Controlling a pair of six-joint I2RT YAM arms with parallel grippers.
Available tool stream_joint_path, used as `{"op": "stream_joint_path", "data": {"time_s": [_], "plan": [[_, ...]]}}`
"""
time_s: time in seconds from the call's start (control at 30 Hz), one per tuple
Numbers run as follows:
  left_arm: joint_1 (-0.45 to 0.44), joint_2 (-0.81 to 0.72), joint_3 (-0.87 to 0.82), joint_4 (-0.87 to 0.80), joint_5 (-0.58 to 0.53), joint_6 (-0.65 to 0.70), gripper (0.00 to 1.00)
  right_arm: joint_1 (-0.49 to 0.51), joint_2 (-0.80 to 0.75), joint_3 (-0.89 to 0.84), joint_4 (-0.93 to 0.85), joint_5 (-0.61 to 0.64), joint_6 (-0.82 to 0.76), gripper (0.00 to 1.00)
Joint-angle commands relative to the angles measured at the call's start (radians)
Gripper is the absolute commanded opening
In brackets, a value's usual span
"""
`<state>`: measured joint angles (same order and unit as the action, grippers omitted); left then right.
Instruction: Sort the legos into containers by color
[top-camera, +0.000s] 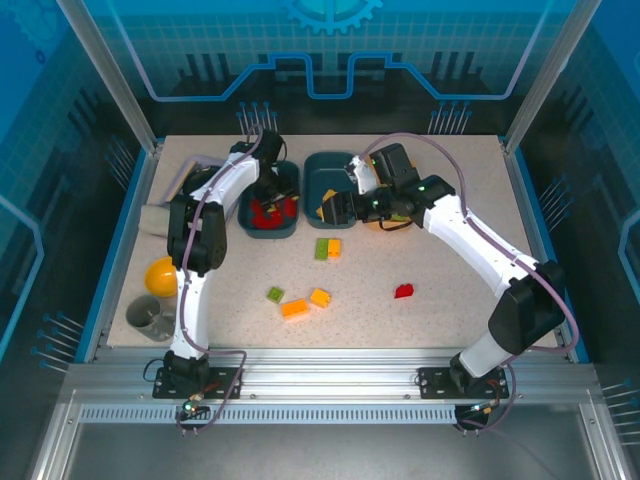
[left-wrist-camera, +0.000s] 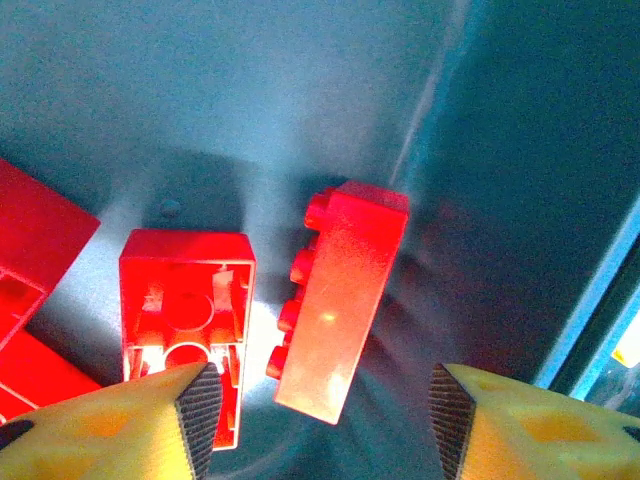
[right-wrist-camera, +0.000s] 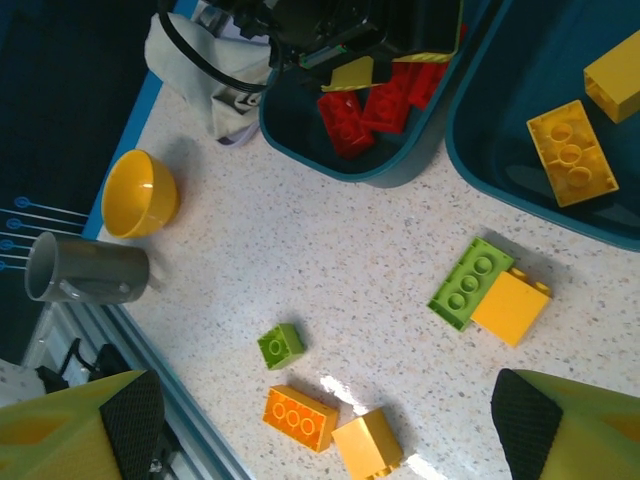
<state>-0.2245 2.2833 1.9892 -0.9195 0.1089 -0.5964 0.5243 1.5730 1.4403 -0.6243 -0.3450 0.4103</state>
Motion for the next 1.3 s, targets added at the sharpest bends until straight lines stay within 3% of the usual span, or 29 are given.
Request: {"op": "stream_joint_path", "data": {"time_s": [0.0,0.2,0.4,0.6,0.73,0.9,1.03,1.17,1.27], "plan": [[-0.027,-0.1,0.042,-0.022,-0.024,0.005,0.64,0.047,0.009,0.028,-0.042,0.064,-0.058,0.88],[-0.059,-0.288,-0.063,-0.012,-0.118,-0.077,0.7,0.162,0.059,0.035,-0.116,0.207,-0.116,0.85],[-0.061,-0.593,-0.395,0.037,-0.199,-0.214,0.74,0.288,0.17,0.081,-0.182,0.299,-0.069,0.82],[-0.062,-0.969,-0.78,-0.011,-0.248,-0.365,0.77,0.44,0.279,0.116,-0.167,0.282,-0.169,0.85],[-0.062,-1.192,-0.936,-0.113,-0.236,-0.406,0.79,0.514,0.385,0.192,-0.181,0.293,-0.241,0.9],[-0.063,-1.427,-1.012,-0.249,-0.238,-0.427,0.86,0.539,0.582,0.377,-0.268,0.337,-0.249,0.92],[-0.061,-1.51,-0.996,-0.322,-0.241,-0.426,0.88,0.541,0.697,0.5,-0.347,0.384,-0.263,0.92],[-0.061,-1.522,-0.965,-0.356,-0.261,-0.419,0.88,0.547,0.762,0.572,-0.386,0.405,-0.268,0.86],[-0.061,-1.527,-0.951,-0.359,-0.268,-0.419,0.88,0.552,0.816,0.611,-0.413,0.418,-0.26,0.73]]}}
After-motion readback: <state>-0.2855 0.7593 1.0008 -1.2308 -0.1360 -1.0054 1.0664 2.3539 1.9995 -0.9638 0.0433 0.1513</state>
